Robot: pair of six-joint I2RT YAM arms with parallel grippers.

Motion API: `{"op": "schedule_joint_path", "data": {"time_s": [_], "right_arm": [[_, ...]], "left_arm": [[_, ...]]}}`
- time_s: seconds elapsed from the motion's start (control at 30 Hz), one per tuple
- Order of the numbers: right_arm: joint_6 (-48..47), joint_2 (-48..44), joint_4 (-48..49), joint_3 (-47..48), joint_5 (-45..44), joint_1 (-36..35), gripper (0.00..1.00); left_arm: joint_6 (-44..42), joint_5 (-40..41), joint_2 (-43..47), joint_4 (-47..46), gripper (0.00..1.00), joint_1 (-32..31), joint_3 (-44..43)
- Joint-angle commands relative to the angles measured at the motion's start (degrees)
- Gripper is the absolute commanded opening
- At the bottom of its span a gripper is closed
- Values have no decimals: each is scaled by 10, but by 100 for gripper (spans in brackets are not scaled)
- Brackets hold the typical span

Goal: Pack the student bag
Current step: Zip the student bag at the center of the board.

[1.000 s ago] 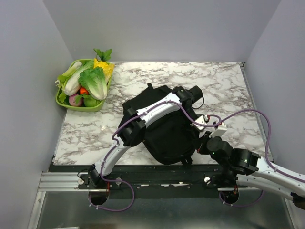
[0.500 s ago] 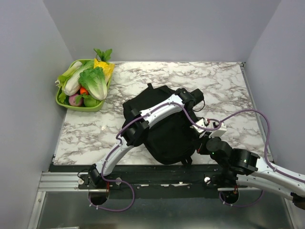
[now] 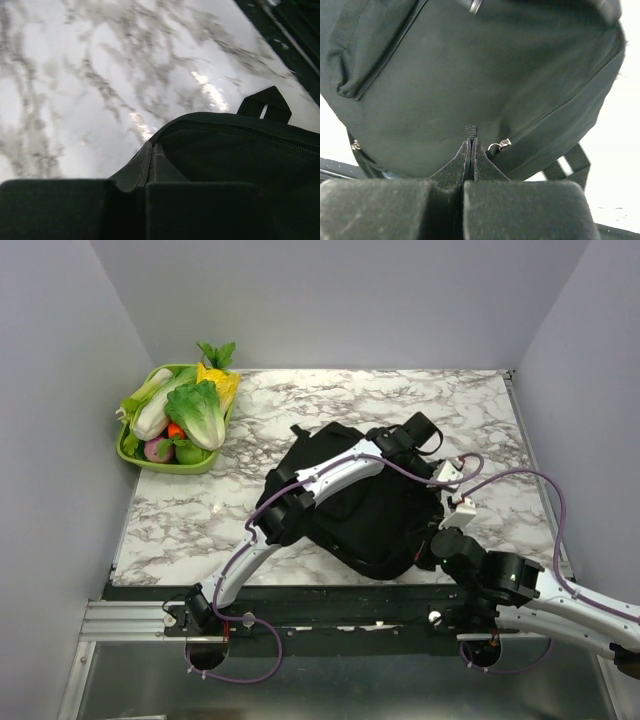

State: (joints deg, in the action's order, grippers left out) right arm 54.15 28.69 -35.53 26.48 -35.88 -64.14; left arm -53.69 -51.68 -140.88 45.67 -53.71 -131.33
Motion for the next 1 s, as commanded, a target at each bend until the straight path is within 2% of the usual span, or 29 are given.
{"op": "schedule_joint_path", "data": {"time_s": [0.0,0.23,0.27,0.6,0.83,0.97], "right_arm": [[19,-4,3,5,-1,-5,1],[11,20,13,14,8,-5,1],[10,21,15,14,9,-5,1],[14,20,-10,35,-6,-5,1],[8,10,-13,45,-28,-5,1],[23,34,16,40,-51,-5,1]], "left_arm": [[137,70,-19,-185,0,18,-50],[188,183,-33,-259,0,39,-58],[188,218,-35,-268,0,41,-59],[194,374,-40,-299,0,90,-31],[199,458,-2,-302,0,106,34],[233,465,50,-317,0,120,128]]}}
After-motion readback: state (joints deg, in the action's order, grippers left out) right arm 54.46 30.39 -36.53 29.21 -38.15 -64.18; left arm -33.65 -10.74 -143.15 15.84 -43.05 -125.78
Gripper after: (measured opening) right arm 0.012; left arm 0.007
